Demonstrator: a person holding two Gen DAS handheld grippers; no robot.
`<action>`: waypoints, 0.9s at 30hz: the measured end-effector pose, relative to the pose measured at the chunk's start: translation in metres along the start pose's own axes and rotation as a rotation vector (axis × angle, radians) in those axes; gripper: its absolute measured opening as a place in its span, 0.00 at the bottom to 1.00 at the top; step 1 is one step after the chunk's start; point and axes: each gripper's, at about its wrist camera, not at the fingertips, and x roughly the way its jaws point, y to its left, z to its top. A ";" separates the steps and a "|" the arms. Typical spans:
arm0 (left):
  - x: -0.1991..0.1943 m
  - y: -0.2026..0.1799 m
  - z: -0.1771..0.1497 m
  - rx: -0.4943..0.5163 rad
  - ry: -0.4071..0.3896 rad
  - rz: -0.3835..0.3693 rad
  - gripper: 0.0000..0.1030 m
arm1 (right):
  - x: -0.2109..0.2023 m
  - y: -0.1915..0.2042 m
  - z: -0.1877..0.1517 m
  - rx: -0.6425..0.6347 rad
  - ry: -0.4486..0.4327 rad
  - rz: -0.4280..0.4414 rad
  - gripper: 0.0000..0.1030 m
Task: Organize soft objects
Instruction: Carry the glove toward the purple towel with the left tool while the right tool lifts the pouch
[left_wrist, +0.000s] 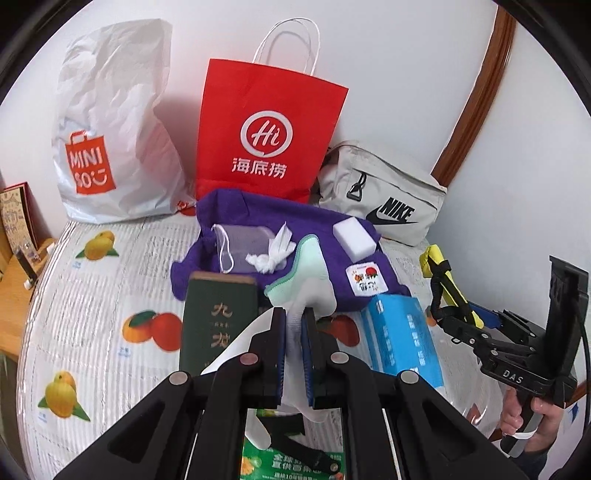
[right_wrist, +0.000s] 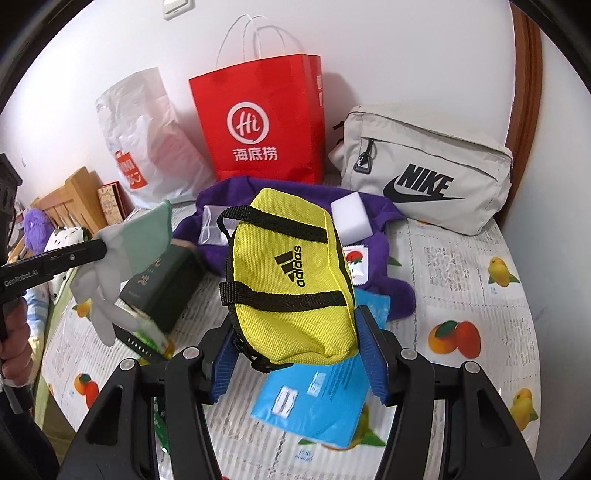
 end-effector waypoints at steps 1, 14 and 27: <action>0.001 0.000 0.004 0.003 -0.004 0.001 0.08 | 0.003 -0.002 0.003 0.002 -0.002 -0.004 0.57; 0.025 0.004 0.042 0.019 -0.016 -0.001 0.08 | 0.031 -0.014 0.034 0.016 0.004 -0.026 0.57; 0.057 0.020 0.086 0.026 -0.016 0.020 0.08 | 0.087 -0.032 0.064 0.055 0.040 -0.020 0.57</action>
